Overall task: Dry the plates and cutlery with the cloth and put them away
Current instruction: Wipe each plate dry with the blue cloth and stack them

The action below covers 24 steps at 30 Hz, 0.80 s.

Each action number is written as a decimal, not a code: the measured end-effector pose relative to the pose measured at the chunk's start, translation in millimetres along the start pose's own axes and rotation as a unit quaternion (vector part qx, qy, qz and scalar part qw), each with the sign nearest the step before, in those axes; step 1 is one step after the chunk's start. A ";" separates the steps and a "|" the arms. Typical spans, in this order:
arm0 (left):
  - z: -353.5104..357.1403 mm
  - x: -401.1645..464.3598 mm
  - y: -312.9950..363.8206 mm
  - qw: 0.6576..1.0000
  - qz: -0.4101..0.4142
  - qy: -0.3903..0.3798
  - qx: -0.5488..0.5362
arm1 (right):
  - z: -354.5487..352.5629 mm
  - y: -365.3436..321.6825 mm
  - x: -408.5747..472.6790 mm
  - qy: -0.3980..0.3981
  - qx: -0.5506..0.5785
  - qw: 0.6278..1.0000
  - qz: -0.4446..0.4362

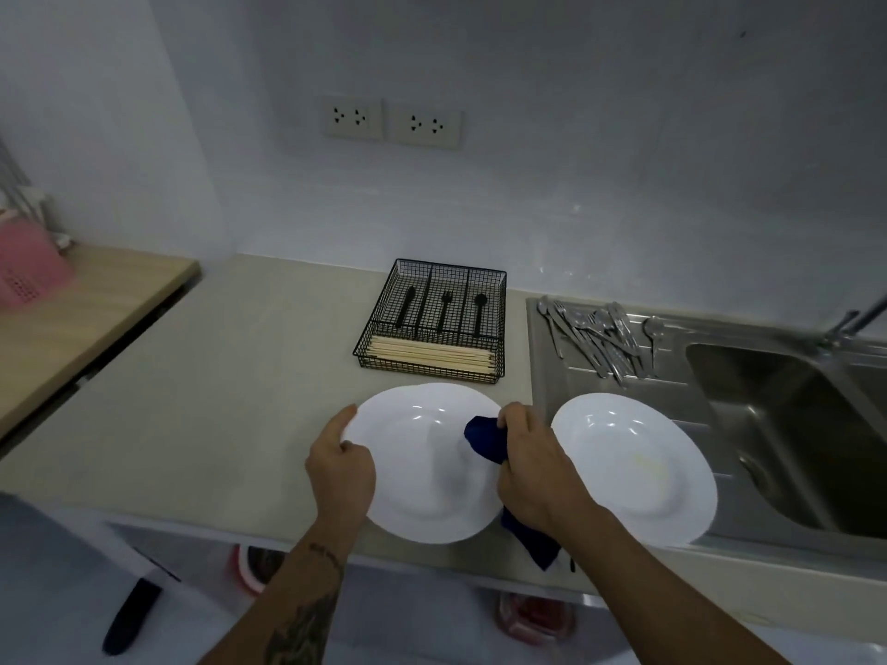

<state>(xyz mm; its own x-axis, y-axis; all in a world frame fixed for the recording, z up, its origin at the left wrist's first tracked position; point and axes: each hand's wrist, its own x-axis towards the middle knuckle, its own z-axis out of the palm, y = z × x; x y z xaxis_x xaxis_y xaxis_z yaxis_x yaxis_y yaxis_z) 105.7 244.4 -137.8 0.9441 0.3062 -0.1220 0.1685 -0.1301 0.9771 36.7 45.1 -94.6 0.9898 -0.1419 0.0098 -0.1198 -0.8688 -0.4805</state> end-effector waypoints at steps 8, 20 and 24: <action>8.9 -6.0 -2.3 0.999 0.019 0.024 0.014 | 2.9 5.3 -6.5 0.002 -0.018 1.000 -0.002; 20.2 -3.3 -14.4 0.996 0.060 0.039 0.052 | -0.4 17.8 -12.3 -0.006 -0.007 1.000 0.019; 21.9 -4.2 -18.0 0.995 0.063 -0.004 0.073 | -1.3 19.9 -11.3 -0.004 0.003 1.000 0.021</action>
<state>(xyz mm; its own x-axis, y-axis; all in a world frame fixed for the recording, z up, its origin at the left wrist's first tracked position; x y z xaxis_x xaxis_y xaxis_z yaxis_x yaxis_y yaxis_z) 104.9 224.9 -158.6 0.9625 0.2712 -0.0026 0.0878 -0.3026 0.9491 23.0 28.8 -103.2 0.9844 -0.1750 -0.0177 -0.1614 -0.8592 -0.4856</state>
